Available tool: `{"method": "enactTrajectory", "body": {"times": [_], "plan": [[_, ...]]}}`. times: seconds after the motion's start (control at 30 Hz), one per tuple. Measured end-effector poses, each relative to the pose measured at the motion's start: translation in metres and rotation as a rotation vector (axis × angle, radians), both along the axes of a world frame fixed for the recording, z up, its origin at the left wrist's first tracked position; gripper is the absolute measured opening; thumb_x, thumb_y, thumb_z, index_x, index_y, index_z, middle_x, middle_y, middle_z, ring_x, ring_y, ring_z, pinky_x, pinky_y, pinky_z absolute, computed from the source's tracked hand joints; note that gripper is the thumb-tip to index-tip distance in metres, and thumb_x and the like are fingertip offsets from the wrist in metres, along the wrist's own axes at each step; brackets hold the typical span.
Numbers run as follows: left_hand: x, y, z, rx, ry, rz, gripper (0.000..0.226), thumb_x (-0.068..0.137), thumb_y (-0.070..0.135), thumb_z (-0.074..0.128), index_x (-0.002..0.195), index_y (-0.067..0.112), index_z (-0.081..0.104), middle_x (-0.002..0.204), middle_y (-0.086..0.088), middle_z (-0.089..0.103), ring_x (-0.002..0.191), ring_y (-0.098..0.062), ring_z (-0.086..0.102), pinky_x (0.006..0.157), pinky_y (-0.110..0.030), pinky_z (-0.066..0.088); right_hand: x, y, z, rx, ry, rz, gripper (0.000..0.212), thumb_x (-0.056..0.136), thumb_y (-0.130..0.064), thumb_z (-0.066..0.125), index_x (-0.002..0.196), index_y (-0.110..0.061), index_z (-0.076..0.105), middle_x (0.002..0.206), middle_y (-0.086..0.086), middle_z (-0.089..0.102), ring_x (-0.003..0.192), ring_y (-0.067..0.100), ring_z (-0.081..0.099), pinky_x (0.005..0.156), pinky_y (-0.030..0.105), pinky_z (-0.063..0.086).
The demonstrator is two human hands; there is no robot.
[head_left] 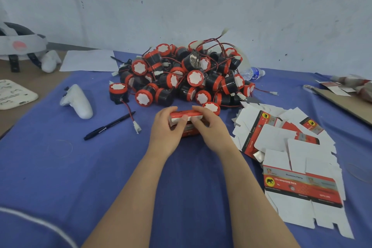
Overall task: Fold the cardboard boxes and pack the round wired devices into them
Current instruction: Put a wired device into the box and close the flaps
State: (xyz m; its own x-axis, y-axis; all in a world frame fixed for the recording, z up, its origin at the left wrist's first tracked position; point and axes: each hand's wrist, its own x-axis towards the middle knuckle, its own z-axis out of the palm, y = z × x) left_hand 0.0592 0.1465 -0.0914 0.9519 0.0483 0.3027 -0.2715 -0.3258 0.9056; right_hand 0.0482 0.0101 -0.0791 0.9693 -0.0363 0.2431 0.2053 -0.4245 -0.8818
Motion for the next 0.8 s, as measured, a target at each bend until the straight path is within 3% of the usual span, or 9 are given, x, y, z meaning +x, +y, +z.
{"method": "enactTrajectory", "body": {"times": [0.17, 0.23, 0.3, 0.4, 0.57, 0.8], "plan": [[-0.001, -0.002, 0.001, 0.013, 0.032, -0.041, 0.033, 0.097, 0.011, 0.051, 0.129, 0.018, 0.052, 0.149, -0.004, 0.032, 0.137, -0.015, 0.032, 0.097, -0.014, 0.030, 0.003, 0.003, -0.001, -0.026, -0.012, -0.027, 0.029, 0.096, -0.022, 0.055, 0.125, -0.026, 0.059, 0.120, -0.010, 0.059, 0.109, 0.006, 0.053, 0.081, 0.005, 0.042], [-0.001, -0.004, 0.003, -0.038, 0.098, -0.025, 0.032, 0.099, 0.011, 0.042, 0.127, 0.023, 0.053, 0.157, -0.004, 0.019, 0.143, -0.016, 0.021, 0.102, -0.019, 0.029, 0.003, 0.003, -0.001, 0.037, 0.023, -0.039, 0.025, 0.097, -0.027, 0.053, 0.121, -0.026, 0.062, 0.116, -0.010, 0.061, 0.107, 0.007, 0.055, 0.086, 0.013, 0.046], [-0.001, -0.005, 0.005, -0.062, 0.139, 0.006, 0.035, 0.101, 0.011, 0.034, 0.124, 0.026, 0.056, 0.160, -0.004, 0.012, 0.146, -0.019, 0.014, 0.115, -0.035, 0.029, 0.005, 0.004, -0.002, 0.096, 0.049, -0.071, 0.024, 0.099, -0.029, 0.050, 0.118, -0.026, 0.064, 0.116, -0.009, 0.062, 0.109, 0.010, 0.056, 0.094, 0.027, 0.050], [-0.001, -0.005, 0.008, -0.121, 0.169, 0.034, 0.036, 0.099, 0.009, 0.034, 0.119, 0.027, 0.059, 0.155, -0.005, 0.022, 0.142, -0.022, 0.023, 0.112, -0.046, 0.034, 0.007, 0.008, -0.002, 0.154, 0.066, -0.113, 0.022, 0.100, -0.026, 0.047, 0.111, -0.029, 0.066, 0.115, -0.008, 0.061, 0.110, 0.012, 0.055, 0.098, 0.038, 0.049], [-0.004, -0.005, 0.004, -0.053, 0.128, 0.004, 0.036, 0.090, 0.014, 0.056, 0.124, 0.027, 0.056, 0.141, -0.003, 0.039, 0.131, -0.024, 0.038, 0.107, -0.044, 0.040, 0.010, 0.011, -0.003, 0.169, 0.074, -0.149, 0.022, 0.099, -0.024, 0.046, 0.103, -0.036, 0.065, 0.118, -0.006, 0.060, 0.108, 0.013, 0.054, 0.096, 0.039, 0.049], [-0.003, -0.008, 0.003, -0.065, 0.129, 0.027, 0.035, 0.091, 0.013, 0.058, 0.123, 0.028, 0.055, 0.138, 0.000, 0.039, 0.129, -0.023, 0.038, 0.106, -0.044, 0.041, 0.008, 0.010, -0.004, 0.153, 0.064, -0.133, 0.018, 0.099, -0.026, 0.049, 0.104, -0.035, 0.063, 0.112, -0.009, 0.060, 0.096, 0.004, 0.054, 0.087, 0.026, 0.049]]}}
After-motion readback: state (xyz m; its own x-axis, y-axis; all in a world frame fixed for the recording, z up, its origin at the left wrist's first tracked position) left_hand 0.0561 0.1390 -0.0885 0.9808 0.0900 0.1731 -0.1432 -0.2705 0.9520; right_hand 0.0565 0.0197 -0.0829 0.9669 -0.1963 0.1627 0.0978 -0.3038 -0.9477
